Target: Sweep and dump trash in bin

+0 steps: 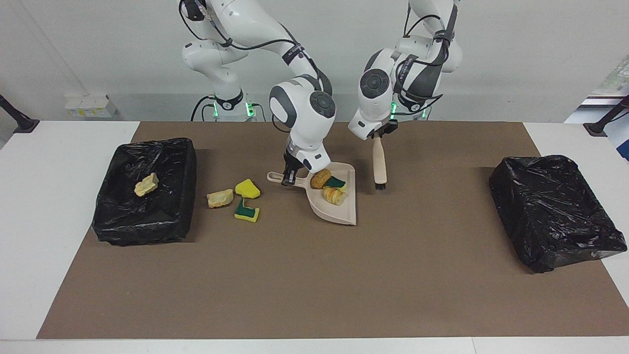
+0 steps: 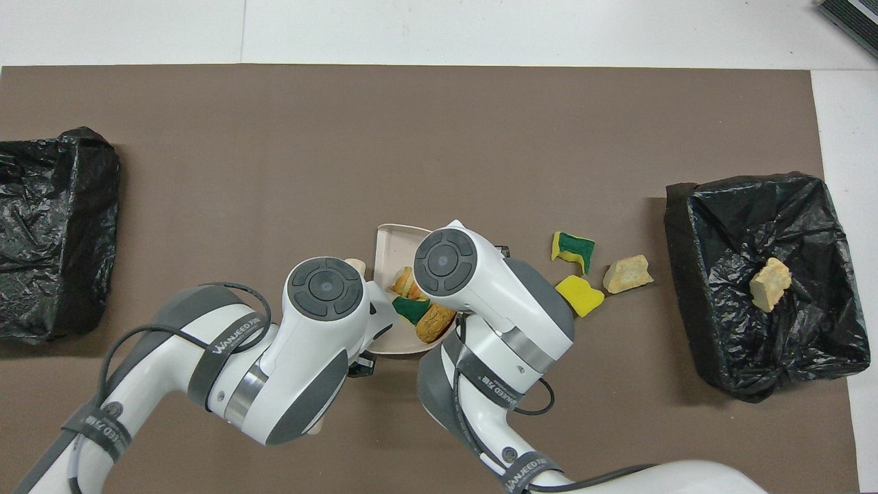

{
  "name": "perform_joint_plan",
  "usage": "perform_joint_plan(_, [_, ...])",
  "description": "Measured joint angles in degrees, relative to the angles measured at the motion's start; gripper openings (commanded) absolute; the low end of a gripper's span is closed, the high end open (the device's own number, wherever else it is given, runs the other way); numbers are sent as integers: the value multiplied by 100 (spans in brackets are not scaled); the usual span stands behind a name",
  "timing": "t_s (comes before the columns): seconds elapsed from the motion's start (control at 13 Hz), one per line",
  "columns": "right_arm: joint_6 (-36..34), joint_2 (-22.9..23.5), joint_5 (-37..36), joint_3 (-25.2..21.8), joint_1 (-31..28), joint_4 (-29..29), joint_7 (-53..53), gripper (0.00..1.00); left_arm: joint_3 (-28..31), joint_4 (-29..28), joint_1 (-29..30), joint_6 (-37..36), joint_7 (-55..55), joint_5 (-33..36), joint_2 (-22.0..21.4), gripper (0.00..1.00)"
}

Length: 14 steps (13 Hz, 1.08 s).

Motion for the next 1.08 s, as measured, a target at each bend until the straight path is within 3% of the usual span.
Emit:
perform_joint_plan(0.23, [-275, -204, -5, -5, -160, 26, -221, 0, -42, -543, -341, 657, -497, -398, -272, 0])
perform_joint_plan(0.69, [-1008, -800, -82, -27, -832, 139, -1119, 0, -72, -1661, -1692, 2029, -1374, -836, -917, 0])
perform_joint_plan(1.08, [-1356, -861, -467, -44, -1310, 412, -1538, 0, -81, -2074, -2180, 2761, -1954, -1180, -957, 0])
